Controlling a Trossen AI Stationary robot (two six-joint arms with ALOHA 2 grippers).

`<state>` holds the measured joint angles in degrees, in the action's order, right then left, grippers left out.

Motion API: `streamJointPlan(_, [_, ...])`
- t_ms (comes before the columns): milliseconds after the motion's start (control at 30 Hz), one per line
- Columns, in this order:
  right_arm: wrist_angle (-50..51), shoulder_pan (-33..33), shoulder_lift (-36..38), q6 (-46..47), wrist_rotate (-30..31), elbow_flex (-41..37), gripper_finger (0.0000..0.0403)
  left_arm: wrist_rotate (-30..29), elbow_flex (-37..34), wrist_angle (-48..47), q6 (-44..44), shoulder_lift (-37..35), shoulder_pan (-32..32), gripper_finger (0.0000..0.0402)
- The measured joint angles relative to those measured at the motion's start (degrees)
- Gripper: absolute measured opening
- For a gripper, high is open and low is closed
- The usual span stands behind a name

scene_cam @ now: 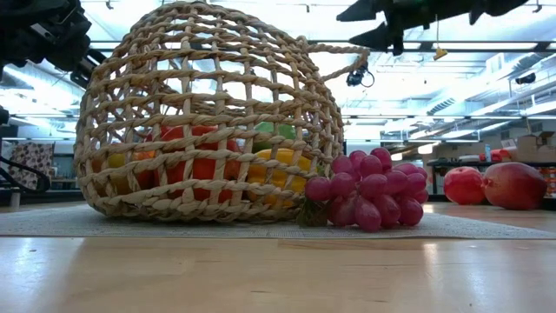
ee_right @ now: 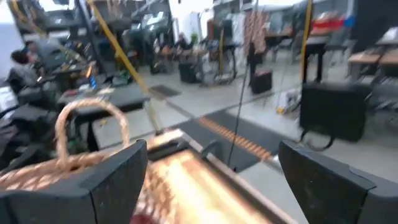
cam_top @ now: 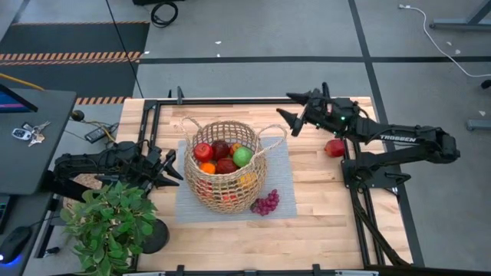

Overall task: Build produce basket
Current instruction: Put the red apple into the brown basket

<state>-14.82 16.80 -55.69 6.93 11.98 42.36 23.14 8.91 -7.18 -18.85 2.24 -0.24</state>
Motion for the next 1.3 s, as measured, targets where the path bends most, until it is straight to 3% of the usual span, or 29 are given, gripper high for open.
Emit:
streamJointPlan(300, [10.0,-1.6,-0.4,1.5,2.8,0.8,0.0366,0.0,0.0,0.0,0.0,0.0,0.0,0.0121])
streamJointPlan(500, [17.7,-3.0,-0.5,5.8,11.1,0.8,0.0366,0.0,0.0,0.0,0.0,0.0,0.0,0.0121])
streamJointPlan(700, [31.6,-3.5,-0.5,12.4,21.1,0.8,0.0366,0.0,0.0,0.0,0.0,0.0,0.0,0.0121])
streamJointPlan(933, [46.3,0.8,-0.5,21.1,24.9,0.3,0.0366,0.0,0.0,0.0,0.0,0.0,0.0,0.0121])
streamJointPlan(1067, [49.1,3.1,-0.5,22.6,31.2,0.2,0.0366,0.0,0.0,0.0,0.0,0.0,0.0,0.0121])
streamJointPlan(1200, [52.1,6.2,-1.0,24.9,27.1,0.3,0.0366,0.0,0.0,0.0,0.0,0.0,0.0,0.0121])
streamJointPlan(1300, [56.7,8.4,-2.8,29.0,28.1,-0.8,0.0366,0.0,0.0,0.0,0.0,0.0,0.0,0.0121])
